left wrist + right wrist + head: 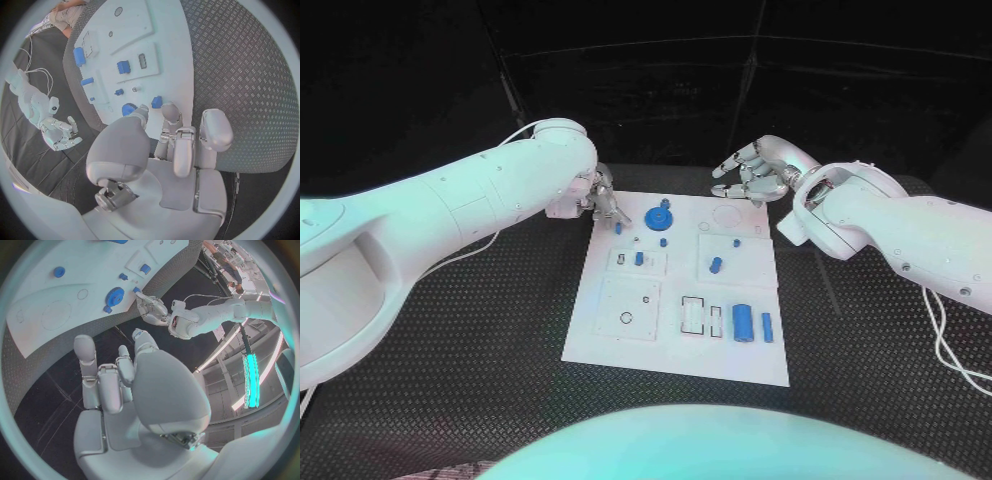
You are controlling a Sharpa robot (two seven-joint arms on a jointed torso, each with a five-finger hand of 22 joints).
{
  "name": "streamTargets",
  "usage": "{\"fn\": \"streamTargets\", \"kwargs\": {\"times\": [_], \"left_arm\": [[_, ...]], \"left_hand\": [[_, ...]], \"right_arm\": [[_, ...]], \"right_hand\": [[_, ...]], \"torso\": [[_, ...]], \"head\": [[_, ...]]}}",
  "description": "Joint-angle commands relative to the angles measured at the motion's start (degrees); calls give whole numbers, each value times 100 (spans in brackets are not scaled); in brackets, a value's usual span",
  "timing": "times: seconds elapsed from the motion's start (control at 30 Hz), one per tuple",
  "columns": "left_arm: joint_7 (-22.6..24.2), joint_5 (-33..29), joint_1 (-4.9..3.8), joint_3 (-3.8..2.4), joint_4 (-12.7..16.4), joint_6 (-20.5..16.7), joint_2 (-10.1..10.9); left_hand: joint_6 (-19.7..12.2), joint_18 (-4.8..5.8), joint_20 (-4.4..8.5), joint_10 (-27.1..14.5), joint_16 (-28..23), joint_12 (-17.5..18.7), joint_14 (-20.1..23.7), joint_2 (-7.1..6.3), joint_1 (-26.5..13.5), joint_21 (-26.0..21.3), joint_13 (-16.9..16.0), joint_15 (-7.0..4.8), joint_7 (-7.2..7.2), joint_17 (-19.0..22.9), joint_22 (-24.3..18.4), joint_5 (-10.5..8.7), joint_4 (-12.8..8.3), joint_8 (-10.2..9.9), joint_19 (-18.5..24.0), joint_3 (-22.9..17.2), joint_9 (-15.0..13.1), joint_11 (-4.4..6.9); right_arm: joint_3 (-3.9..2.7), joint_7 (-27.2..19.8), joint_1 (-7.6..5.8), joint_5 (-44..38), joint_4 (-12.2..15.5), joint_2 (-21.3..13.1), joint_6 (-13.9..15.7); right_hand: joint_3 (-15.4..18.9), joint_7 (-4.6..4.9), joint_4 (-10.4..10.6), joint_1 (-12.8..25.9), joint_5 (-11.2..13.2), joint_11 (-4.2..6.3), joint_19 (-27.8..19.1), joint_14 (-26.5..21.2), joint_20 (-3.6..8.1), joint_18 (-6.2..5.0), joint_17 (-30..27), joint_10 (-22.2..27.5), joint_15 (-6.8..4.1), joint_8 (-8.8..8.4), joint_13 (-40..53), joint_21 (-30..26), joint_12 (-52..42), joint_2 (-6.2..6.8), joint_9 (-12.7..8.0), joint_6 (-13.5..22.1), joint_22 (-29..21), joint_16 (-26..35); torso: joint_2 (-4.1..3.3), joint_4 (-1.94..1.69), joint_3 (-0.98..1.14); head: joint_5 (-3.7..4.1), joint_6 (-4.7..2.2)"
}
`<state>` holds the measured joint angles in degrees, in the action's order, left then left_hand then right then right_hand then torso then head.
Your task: Assemble the parts on the task board
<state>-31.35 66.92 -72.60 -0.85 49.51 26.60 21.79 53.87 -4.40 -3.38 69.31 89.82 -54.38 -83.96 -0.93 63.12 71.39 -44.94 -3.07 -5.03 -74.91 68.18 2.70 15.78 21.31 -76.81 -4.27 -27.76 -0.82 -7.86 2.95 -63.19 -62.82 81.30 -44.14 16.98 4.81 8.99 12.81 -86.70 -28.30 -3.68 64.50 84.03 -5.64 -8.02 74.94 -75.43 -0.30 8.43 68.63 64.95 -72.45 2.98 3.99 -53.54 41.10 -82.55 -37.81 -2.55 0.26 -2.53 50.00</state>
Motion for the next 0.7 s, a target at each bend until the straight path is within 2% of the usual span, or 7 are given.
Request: {"fn": "streamTargets", "kwargs": {"times": [0.03, 0.3, 0.7], "left_arm": [[31, -33, -1, -4, -33, 87, -26], [35, -51, 8, -4, -48, 29, -43], [34, -92, 11, -4, -37, 19, -61]], "left_hand": [[52, -103, -22, 33, 18, -34, -604, 16, 105, -6, 14, 34, -3, -1509, 9, 4, -15, -26, -29, 39, 18, 5], [101, -103, -21, 37, 18, -49, -604, 149, 331, -15, 27, 34, 2, -1509, 16, 4, -75, -43, -28, 55, 62, 9], [146, -101, -20, 53, 18, -71, -604, 211, 498, -16, 26, 31, 8, -1509, 28, 5, -133, -45, -31, 76, 88, 16]], "right_arm": [[-4, -45, -10, -5, 10, 6, -31], [-4, -43, -10, -5, 11, 5, -33], [-4, -43, -10, -5, 9, 8, -34]], "right_hand": [[-10, -4, 26, -25, 5, -15, -31, 290, -5, -79, 69, 24, -20, 39, 4, -26, 10, 6, -5, 2, 1, 22], [-10, -4, 26, -25, 5, -15, -31, 290, -5, -79, 69, 24, -20, 39, 4, -26, 10, 6, -5, 2, 1, 22], [-10, -4, 26, -25, 5, -15, -31, 290, -5, -79, 69, 24, -20, 39, 4, -26, 10, 6, -5, 2, 1, 22]], "torso": [[-2, 0, -1], [1, -1, 2], [-1, 0, 1]], "head": [[1, 0], [7, 0], [15, 0]]}}
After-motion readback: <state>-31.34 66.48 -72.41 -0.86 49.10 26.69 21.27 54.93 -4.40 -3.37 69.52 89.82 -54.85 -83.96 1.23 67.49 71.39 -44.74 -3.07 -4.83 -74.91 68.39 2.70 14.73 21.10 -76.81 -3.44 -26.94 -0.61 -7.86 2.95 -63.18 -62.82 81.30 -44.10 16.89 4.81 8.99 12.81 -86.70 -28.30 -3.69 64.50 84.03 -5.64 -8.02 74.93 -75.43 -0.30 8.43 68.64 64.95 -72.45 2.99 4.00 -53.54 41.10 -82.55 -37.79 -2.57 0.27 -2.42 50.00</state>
